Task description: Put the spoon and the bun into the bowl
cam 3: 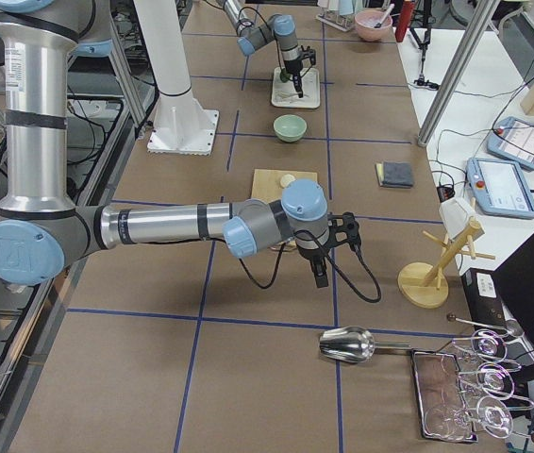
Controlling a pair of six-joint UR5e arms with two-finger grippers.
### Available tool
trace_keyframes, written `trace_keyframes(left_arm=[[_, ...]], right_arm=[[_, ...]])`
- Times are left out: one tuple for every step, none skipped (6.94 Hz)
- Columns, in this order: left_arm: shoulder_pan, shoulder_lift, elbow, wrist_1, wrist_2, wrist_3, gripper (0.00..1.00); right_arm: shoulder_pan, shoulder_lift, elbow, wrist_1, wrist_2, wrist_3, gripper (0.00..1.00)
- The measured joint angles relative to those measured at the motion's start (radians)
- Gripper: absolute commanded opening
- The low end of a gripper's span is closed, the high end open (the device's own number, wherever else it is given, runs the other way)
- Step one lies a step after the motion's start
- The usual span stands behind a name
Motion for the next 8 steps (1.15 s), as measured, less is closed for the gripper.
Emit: trace_keyframes(left_arm=[[0.000,-0.091,0.003,0.120,0.001,-0.062,0.00],[0.002,-0.175,0.014,0.221,0.002,-0.122,0.00],[0.004,-0.247,0.043,0.286,0.002,-0.181,0.00],[0.008,-0.318,0.105,0.316,0.006,-0.238,0.00],[0.020,-0.375,0.172,0.327,0.023,-0.286,0.00],[0.038,-0.405,0.214,0.330,0.041,-0.318,0.00],[0.052,-0.419,0.232,0.331,0.051,-0.335,0.00],[0.062,-0.427,0.239,0.332,0.057,-0.342,0.04]], right_arm=[[0.000,0.000,0.000,-0.001,0.000,0.000,1.00],[0.000,0.000,0.000,-0.001,0.000,0.000,1.00],[0.000,-0.001,0.000,-0.002,0.000,0.000,1.00],[0.000,-0.001,0.000,-0.002,0.000,0.000,1.00],[0.000,-0.001,0.000,-0.002,0.000,0.000,1.00],[0.000,-0.001,0.000,-0.001,0.000,0.000,1.00],[0.001,-0.001,0.000,-0.001,0.000,0.000,1.00],[0.000,-0.001,0.000,0.000,0.000,0.000,1.00]])
